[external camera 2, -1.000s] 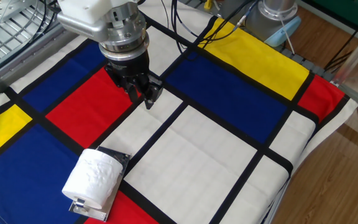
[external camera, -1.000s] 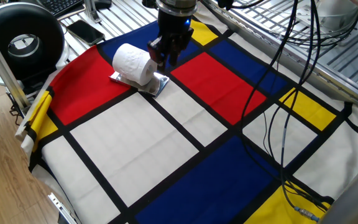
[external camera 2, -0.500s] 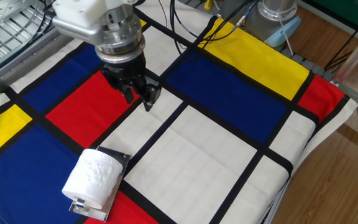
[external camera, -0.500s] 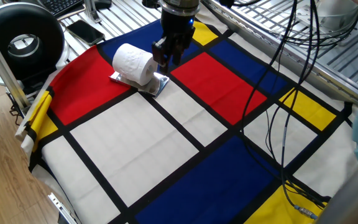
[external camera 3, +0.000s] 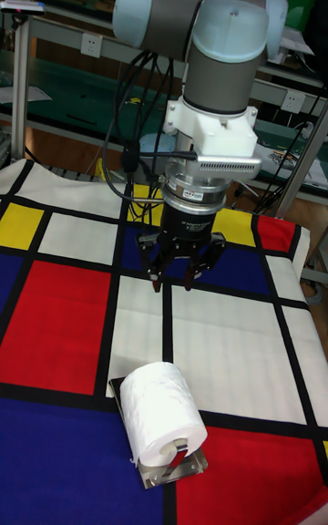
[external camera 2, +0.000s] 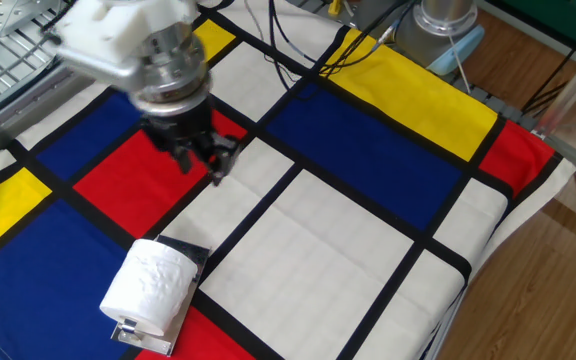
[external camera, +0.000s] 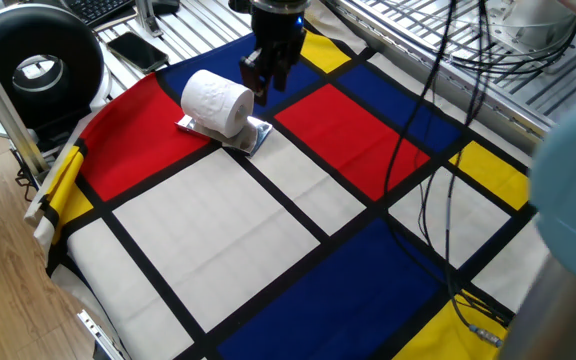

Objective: Take the roll of paper down from the shelf

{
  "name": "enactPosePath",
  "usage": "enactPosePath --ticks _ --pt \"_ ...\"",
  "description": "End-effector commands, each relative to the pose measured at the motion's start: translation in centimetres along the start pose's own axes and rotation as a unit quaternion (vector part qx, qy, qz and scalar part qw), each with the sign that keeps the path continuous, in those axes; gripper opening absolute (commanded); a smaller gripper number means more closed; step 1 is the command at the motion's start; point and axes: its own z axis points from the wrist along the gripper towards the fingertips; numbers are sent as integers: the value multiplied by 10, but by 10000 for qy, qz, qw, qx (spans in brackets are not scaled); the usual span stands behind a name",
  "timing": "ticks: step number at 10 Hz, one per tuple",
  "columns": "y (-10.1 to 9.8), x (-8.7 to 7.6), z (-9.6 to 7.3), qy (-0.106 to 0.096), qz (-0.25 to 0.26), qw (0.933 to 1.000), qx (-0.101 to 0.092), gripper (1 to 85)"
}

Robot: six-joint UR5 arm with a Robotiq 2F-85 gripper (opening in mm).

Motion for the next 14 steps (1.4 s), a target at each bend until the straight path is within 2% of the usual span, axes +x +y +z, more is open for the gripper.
enactPosePath --ticks 1,4,7,11,14 --pt "-4 -13 -2 46 67 9999 -65 487" --pt "3 -23 -2 -149 237 9994 -203 517" --pt "2 -29 -2 -256 239 9992 -188 547" --pt "-11 -71 29 -407 12 9990 -178 577" --pt "-9 -93 40 -431 -33 9989 -178 597"
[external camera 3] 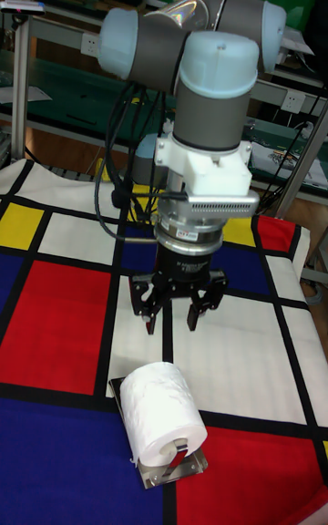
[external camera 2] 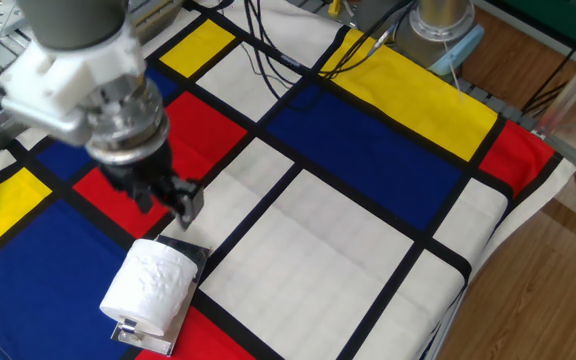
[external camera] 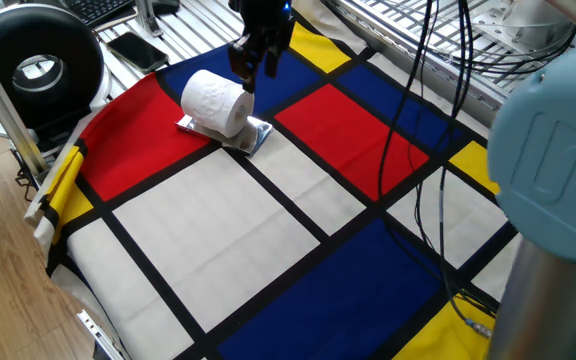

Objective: Take the roll of paper down from the shelf

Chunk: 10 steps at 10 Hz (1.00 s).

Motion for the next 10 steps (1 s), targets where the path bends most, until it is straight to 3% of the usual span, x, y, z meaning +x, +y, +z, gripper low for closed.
enactPosePath --ticks 1,3,4,7,10 --pt "4 -20 11 -41 -24 10000 -71 597" --pt "5 -21 11 -56 -60 9999 -99 600" --pt "0 -19 11 -25 -67 10000 -4 600" --pt "-2 -18 11 -6 -93 9999 38 603" --pt "-3 -33 25 -53 -210 9998 -28 633"
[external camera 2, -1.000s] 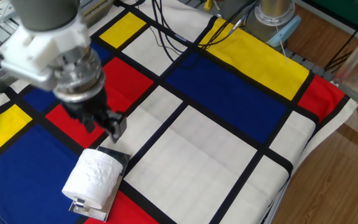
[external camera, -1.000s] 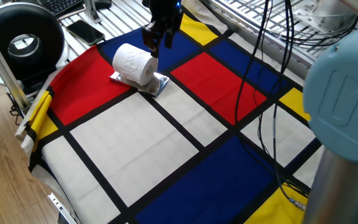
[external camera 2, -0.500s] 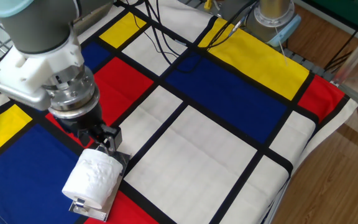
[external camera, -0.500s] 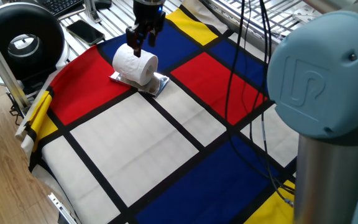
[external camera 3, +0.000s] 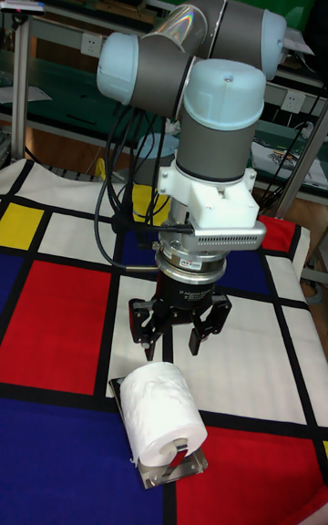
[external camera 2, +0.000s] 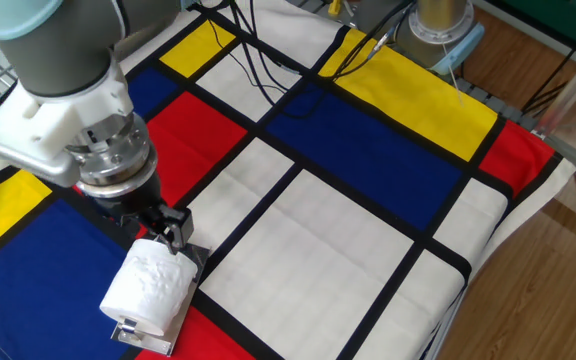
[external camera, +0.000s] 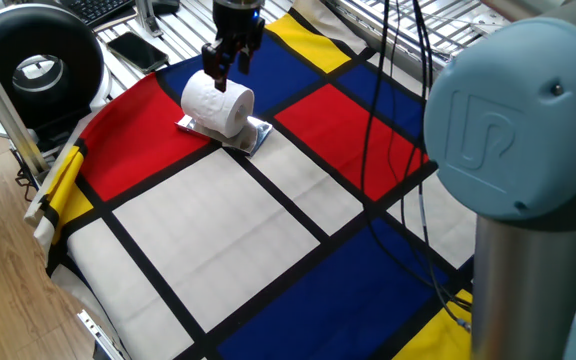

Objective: Take the roll of paper down from the shelf

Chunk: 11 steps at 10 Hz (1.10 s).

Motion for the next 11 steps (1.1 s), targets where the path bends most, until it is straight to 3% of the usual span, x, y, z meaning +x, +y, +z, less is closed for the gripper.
enactPosePath --ticks 1,4,6,9,11 --pt "2 -14 9 -84 -134 9998 -125 643" --pt "-3 -19 8 -34 -239 9997 -59 663" --pt "0 -20 8 -53 -265 9996 -125 793" --pt "2 -23 8 -125 -246 9995 -151 800" --pt "1 -22 8 -91 -178 9997 -146 850"
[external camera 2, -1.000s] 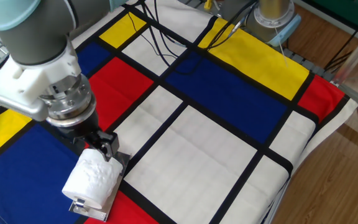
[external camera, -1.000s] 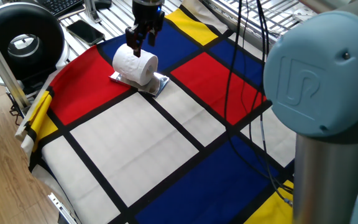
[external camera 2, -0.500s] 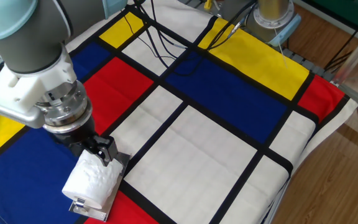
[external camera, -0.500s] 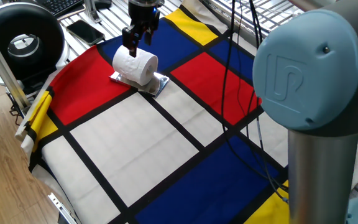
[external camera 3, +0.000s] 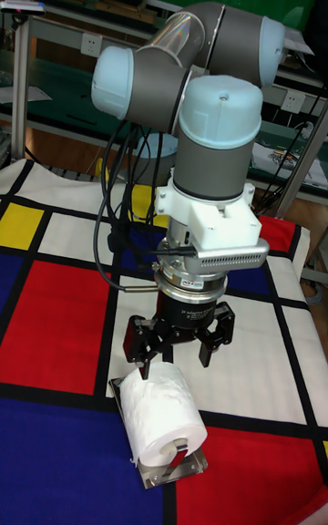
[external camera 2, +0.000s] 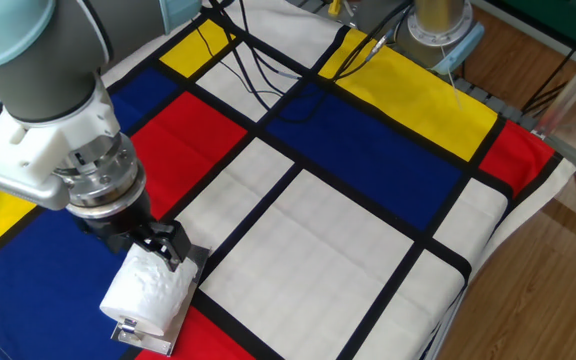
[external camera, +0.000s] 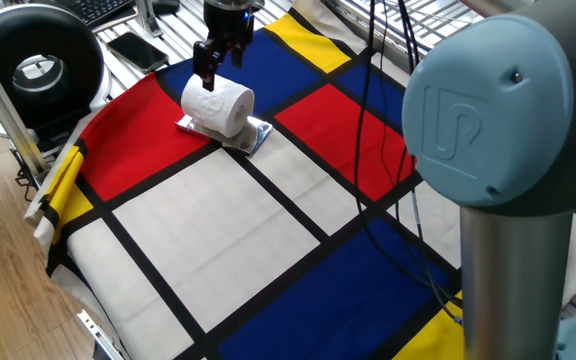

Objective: Take the roll of paper down from the shelf

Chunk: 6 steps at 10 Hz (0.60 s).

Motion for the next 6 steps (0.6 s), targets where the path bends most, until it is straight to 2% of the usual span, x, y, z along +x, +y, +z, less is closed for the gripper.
enactPosePath --ticks 1,6 --pt "-3 -1 -1 -6 38 10000 29 850" --pt "-8 4 1 79 78 9999 98 850"
